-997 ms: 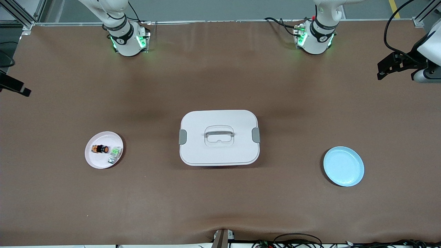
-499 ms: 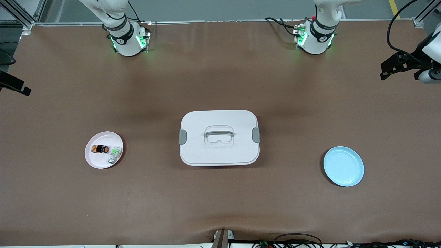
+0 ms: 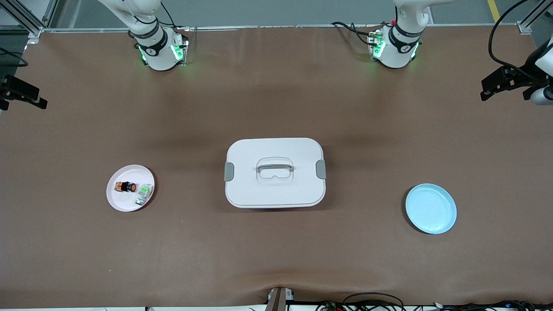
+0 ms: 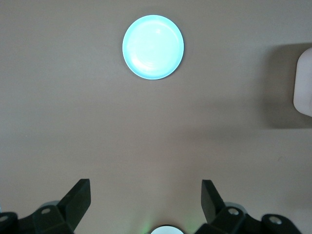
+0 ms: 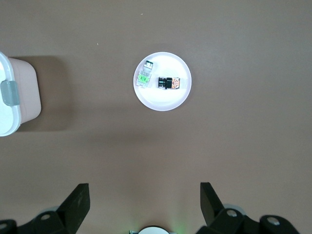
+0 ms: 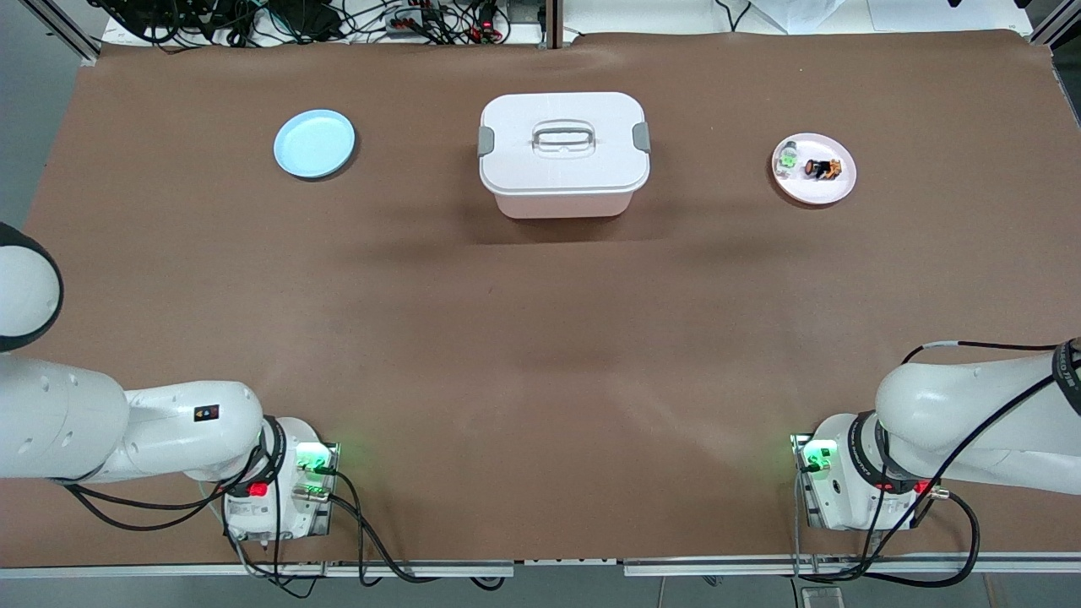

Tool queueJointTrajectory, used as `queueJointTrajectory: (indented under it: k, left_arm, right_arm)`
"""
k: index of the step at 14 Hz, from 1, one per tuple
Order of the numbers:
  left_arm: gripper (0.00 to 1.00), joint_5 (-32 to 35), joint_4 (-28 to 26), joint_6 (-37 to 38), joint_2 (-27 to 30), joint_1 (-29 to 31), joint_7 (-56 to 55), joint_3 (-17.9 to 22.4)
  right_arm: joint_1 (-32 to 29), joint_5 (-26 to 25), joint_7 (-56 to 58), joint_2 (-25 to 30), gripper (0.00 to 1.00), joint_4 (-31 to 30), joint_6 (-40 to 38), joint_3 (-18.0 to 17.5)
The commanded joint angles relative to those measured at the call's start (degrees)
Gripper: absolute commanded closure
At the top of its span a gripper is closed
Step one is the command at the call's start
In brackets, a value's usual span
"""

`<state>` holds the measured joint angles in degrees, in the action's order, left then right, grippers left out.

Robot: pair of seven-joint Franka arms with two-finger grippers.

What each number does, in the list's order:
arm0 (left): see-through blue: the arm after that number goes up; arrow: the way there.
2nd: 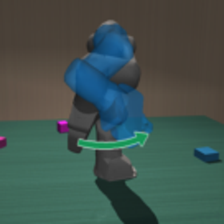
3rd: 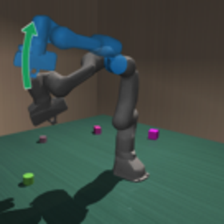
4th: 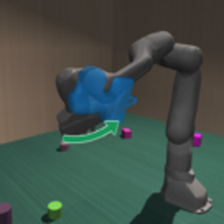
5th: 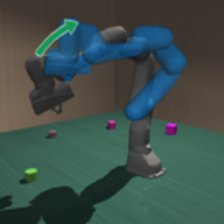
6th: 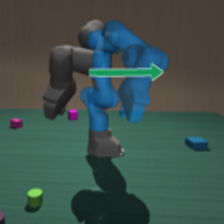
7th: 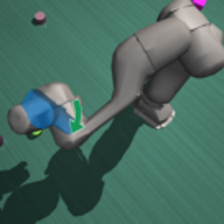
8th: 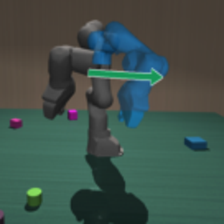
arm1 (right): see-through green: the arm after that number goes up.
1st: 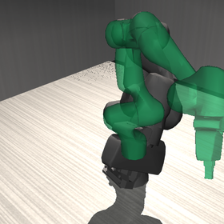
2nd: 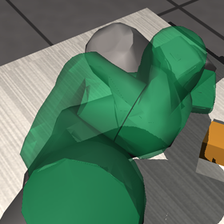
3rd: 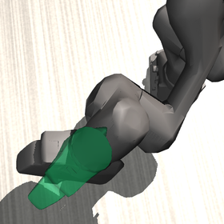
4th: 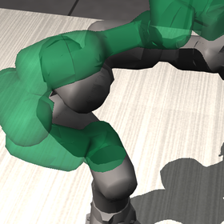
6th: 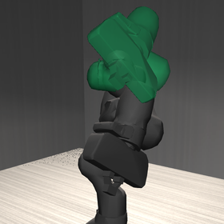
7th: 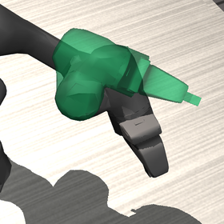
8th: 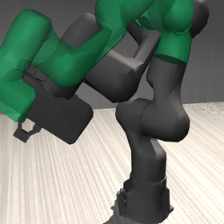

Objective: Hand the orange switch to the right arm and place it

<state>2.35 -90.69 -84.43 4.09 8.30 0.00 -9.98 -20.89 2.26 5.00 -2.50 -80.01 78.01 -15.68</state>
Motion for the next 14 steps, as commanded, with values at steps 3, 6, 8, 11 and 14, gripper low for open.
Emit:
queueJointTrajectory:
  k: [3, 6, 8, 11, 14]
  left_arm:
    - [0.0, -0.86, -0.81, -0.21, 0.92, 0.49, 0.35, 0.05]
    - [0.0, -0.77, -0.98, -0.21, 0.83, 0.4, 0.35, -0.04]
    - [0.0, -0.77, -0.89, -0.21, 0.65, 0.31, 0.35, -0.13]
    - [0.0, -0.77, -0.98, -0.21, 0.56, 0.31, 0.35, -0.21]
    - [0.0, -0.68, -0.55, -0.21, 0.48, 0.31, 0.53, -0.3]
  right_arm:
    - [18.02, 0.55, 0.45, 3.38, 0.0, -3.05, 0.12, 18.18]
    - [19.57, 0.55, 0.45, 6.18, 0.0, -7.43, 2.4, 20.17]
    - [19.57, 0.55, 0.45, 6.72, 0.0, -8.32, 2.67, 20.17]
    - [19.57, 0.64, -0.16, 6.8, 0.0, -8.93, 2.58, 19.99]
    - [19.57, 0.55, -3.07, 6.98, 0.0, -9.64, 3.98, 19.2]
